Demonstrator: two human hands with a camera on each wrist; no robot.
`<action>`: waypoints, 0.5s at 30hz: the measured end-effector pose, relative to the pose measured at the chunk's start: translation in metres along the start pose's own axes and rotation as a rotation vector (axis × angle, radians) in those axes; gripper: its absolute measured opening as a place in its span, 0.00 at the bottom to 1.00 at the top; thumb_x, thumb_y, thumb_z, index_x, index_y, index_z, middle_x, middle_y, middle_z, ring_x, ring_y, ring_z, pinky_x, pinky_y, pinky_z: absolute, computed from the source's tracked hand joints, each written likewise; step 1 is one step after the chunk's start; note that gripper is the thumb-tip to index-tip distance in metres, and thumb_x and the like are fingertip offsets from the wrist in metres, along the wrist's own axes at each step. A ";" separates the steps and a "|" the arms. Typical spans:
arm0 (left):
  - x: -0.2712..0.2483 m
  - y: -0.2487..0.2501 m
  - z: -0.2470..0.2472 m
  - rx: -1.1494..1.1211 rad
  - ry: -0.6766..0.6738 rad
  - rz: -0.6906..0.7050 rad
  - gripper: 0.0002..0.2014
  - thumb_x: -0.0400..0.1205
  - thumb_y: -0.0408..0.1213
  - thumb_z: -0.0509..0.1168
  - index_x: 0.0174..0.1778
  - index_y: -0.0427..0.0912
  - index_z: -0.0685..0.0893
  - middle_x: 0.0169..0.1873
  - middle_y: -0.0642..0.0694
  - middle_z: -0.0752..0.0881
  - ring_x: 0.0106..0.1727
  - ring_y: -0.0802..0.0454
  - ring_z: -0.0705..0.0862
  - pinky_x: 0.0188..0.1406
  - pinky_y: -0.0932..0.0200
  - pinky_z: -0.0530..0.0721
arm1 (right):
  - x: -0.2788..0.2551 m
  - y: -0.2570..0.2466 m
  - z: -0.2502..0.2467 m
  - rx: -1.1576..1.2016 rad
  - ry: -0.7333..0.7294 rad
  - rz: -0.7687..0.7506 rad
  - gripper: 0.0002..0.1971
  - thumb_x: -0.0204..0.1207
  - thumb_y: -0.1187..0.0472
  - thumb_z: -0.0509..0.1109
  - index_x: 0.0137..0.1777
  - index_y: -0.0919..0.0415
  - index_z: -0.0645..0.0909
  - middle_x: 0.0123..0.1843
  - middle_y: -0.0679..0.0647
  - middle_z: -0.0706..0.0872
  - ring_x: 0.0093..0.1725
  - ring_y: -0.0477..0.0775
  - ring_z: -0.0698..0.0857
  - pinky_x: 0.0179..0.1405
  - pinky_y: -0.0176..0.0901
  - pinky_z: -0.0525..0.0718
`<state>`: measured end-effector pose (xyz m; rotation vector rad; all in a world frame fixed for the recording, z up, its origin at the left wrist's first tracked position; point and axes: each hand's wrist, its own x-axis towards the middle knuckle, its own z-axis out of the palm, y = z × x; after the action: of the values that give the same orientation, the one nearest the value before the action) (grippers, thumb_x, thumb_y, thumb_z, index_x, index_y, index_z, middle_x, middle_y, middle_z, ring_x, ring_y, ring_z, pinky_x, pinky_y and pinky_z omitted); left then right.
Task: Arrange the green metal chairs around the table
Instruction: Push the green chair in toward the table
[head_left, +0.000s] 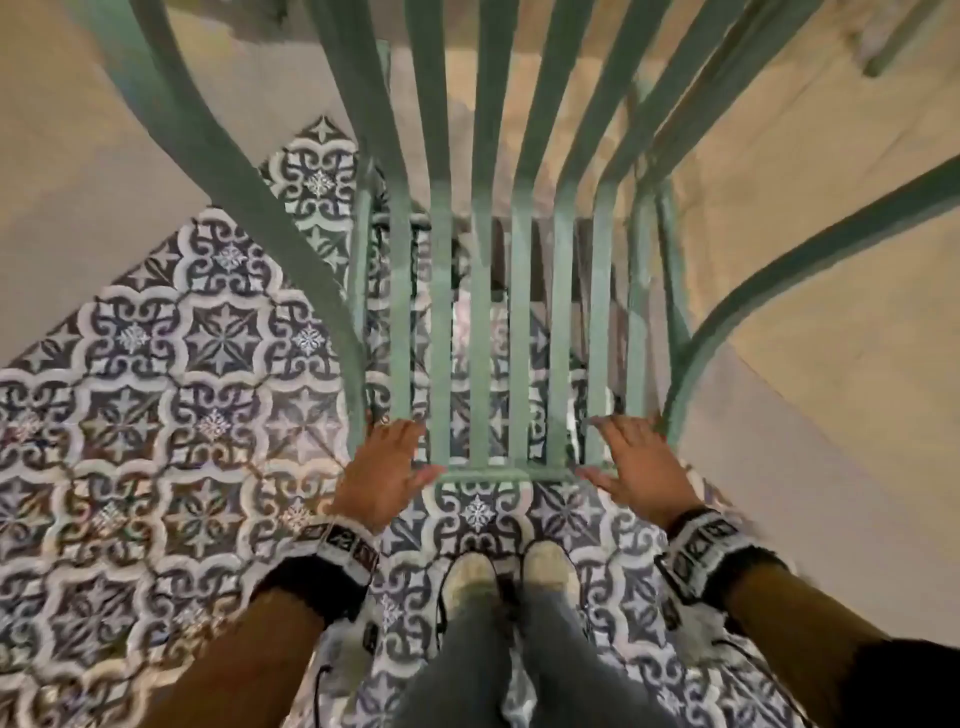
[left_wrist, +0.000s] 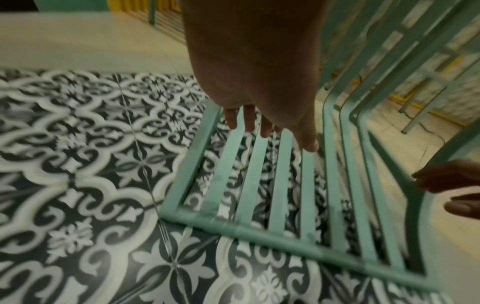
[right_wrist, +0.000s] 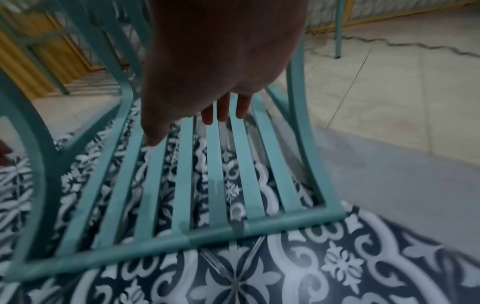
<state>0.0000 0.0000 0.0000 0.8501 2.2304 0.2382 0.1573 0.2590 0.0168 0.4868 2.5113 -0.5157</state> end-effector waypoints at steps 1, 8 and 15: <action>0.014 -0.008 0.028 -0.010 -0.002 0.030 0.41 0.73 0.67 0.46 0.68 0.35 0.74 0.62 0.34 0.79 0.63 0.35 0.76 0.60 0.45 0.76 | 0.012 0.004 0.026 0.001 0.000 -0.006 0.32 0.75 0.47 0.67 0.73 0.64 0.67 0.70 0.64 0.73 0.68 0.65 0.71 0.67 0.54 0.69; 0.069 -0.035 0.160 0.206 -0.077 0.023 0.32 0.76 0.61 0.60 0.70 0.44 0.70 0.66 0.42 0.71 0.65 0.38 0.70 0.63 0.45 0.71 | 0.058 0.037 0.153 -0.062 0.031 -0.066 0.32 0.67 0.48 0.76 0.65 0.68 0.74 0.55 0.67 0.84 0.54 0.69 0.82 0.55 0.59 0.78; 0.083 -0.026 0.163 0.461 -0.028 0.052 0.21 0.82 0.52 0.56 0.66 0.42 0.72 0.68 0.47 0.72 0.58 0.34 0.76 0.54 0.44 0.78 | 0.067 0.036 0.172 -0.249 0.068 -0.115 0.20 0.75 0.57 0.67 0.66 0.56 0.72 0.51 0.64 0.82 0.49 0.65 0.80 0.47 0.57 0.77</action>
<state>0.0564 0.0201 -0.1743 1.1432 2.2724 -0.2746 0.1918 0.2286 -0.1649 0.2705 2.6325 -0.2255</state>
